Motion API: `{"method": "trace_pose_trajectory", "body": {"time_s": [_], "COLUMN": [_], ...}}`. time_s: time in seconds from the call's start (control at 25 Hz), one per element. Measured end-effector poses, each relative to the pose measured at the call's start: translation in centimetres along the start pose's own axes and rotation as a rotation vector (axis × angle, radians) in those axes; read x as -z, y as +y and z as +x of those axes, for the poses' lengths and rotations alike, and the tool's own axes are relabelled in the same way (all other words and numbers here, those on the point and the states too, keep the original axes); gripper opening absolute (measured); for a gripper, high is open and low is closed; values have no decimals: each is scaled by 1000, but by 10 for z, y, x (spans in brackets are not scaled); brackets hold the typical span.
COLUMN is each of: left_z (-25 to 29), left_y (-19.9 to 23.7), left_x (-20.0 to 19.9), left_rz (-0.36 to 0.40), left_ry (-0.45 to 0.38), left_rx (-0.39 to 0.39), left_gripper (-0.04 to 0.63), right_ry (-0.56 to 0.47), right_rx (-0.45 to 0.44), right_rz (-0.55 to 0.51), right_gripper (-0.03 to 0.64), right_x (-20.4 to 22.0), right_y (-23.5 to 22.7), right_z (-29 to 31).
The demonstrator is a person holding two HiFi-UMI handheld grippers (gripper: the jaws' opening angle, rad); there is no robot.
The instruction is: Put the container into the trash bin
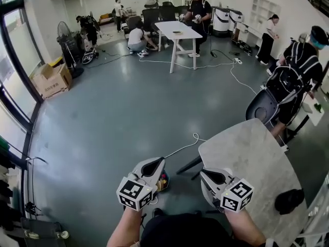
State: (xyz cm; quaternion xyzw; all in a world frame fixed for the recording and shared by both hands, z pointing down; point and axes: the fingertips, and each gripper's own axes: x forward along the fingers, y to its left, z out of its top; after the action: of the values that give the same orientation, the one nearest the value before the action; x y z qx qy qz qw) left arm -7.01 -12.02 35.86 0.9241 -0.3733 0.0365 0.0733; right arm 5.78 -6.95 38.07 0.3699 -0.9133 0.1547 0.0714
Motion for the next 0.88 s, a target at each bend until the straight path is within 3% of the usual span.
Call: {"method": "trace_pose_trajectory", "body": {"time_s": [0.32, 0.72, 0.88], "left_z": [46, 80, 82], "left_y": [-37, -55, -54], "left_x": [-34, -58, -55], "left_rz": [-51, 45, 36], "left_ry": [-55, -13, 1], "left_rx": [-57, -2, 6], "left_gripper": [8, 8, 8], "right_ry": [-186, -242, -246], "right_rx": [59, 159, 156], "right_rz": [-95, -80, -83], "right_gripper": [-8, -9, -9], "right_x": [-59, -56, -55], "right_y": [-37, -89, -89], "right_z": [-87, -124, -121]}}
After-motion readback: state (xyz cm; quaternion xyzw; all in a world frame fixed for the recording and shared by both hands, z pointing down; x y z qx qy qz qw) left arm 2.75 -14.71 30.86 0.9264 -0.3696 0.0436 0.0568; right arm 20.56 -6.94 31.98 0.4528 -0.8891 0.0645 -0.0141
